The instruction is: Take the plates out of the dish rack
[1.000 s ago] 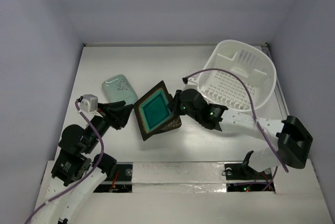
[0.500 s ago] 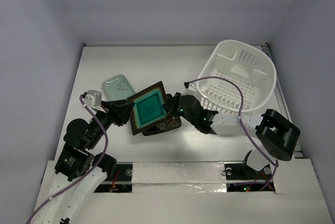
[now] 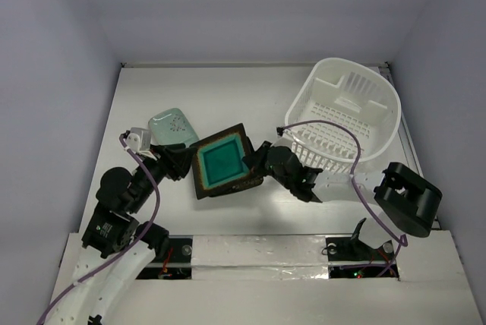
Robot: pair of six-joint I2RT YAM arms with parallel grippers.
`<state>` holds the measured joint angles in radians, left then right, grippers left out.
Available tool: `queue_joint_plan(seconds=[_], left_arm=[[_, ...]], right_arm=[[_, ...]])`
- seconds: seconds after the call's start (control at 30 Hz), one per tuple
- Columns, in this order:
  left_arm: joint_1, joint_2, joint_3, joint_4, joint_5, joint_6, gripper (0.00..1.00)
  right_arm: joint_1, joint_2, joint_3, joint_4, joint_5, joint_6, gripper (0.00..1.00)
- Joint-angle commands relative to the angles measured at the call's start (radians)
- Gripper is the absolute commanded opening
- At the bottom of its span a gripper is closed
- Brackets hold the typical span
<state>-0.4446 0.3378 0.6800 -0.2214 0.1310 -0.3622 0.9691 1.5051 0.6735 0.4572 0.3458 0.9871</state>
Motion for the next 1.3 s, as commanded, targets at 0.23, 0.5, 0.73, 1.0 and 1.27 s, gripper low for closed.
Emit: queue_joint_plan(seconds=[0.23, 0.5, 0.73, 1.0, 1.27], left_arm=[[0.017, 0.015, -0.002, 0.053, 0.016, -0.007, 0.40], [0.026, 0.012, -0.003, 0.051, 0.016, -0.007, 0.40], [0.026, 0.003, -0.003, 0.051, 0.016, -0.006, 0.40], [0.026, -0.002, -0.005, 0.050, 0.016, -0.006, 0.40], [0.026, 0.000, -0.004, 0.053, 0.024, -0.006, 0.44]], right_arm=[[-0.007, -0.026, 0.038, 0.007, 0.024, 0.021, 0.35], [-0.007, 0.018, 0.126, -0.178, 0.062, -0.021, 0.57], [-0.007, 0.009, 0.184, -0.337, 0.177, -0.074, 0.69], [-0.007, -0.005, 0.225, -0.428, 0.255, -0.125, 0.73], [0.002, -0.170, 0.278, -0.522, 0.297, -0.246, 0.00]])
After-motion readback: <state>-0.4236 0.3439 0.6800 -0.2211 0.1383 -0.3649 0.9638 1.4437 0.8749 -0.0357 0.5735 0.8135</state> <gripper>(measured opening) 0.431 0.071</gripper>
